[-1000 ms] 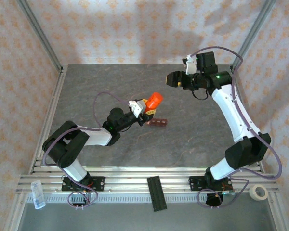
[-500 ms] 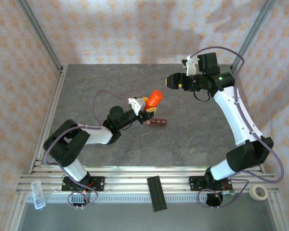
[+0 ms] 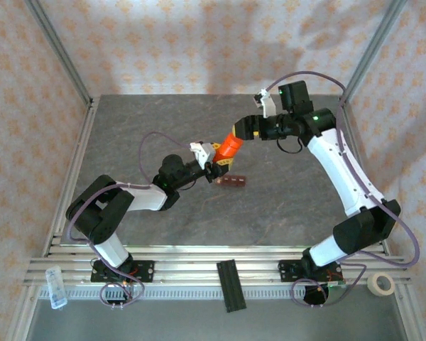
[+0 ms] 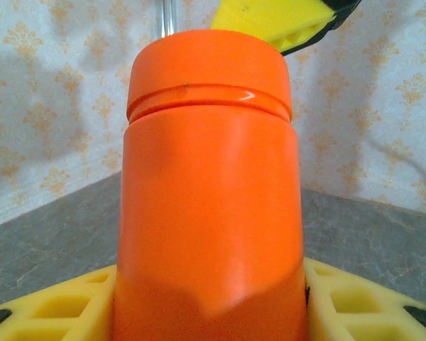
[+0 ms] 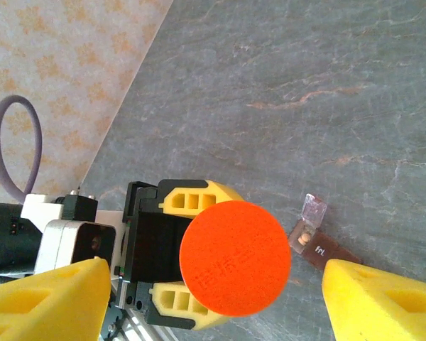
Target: Sort the pills into containers
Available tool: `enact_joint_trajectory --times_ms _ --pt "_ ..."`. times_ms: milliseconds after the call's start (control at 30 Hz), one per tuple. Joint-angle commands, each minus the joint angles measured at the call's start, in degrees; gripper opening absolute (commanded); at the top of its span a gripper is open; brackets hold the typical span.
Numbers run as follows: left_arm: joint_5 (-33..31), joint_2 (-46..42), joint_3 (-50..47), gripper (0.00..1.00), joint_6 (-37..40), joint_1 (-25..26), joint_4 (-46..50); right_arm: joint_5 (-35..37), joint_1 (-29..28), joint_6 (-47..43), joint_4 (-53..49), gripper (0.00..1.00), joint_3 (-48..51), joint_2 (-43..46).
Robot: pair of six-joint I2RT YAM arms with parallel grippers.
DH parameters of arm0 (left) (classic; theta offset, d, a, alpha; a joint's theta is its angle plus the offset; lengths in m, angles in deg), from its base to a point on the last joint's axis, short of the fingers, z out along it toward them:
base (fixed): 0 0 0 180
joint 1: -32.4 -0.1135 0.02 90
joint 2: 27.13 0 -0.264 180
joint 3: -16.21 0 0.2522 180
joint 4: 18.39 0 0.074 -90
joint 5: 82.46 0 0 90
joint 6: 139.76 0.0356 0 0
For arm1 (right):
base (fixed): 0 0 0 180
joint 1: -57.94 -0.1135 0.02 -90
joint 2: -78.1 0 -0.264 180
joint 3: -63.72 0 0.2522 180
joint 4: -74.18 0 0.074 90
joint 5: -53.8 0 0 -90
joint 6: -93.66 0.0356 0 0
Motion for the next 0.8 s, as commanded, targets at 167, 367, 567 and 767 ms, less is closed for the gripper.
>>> enact_joint_trajectory --times_ms 167,367,567,767 --pt "1.9 -1.2 1.2 0.0 -0.2 -0.2 -3.1 1.0 -1.4 -1.6 -1.1 0.77 0.4 -2.6" --pt "2.4 -1.4 1.4 0.0 -0.4 -0.2 -3.0 1.1 -1.4 -1.6 -1.0 0.76 1.1 -3.4" --pt "2.5 -1.6 1.5 0.0 -0.5 -0.2 -3.1 0.7 -1.5 -1.7 -1.1 0.73 1.1 -4.6" --pt "2.5 -1.8 1.4 0.0 -0.2 -0.2 -3.0 -0.4 -1.7 -1.8 -1.2 0.65 1.4 -5.0"
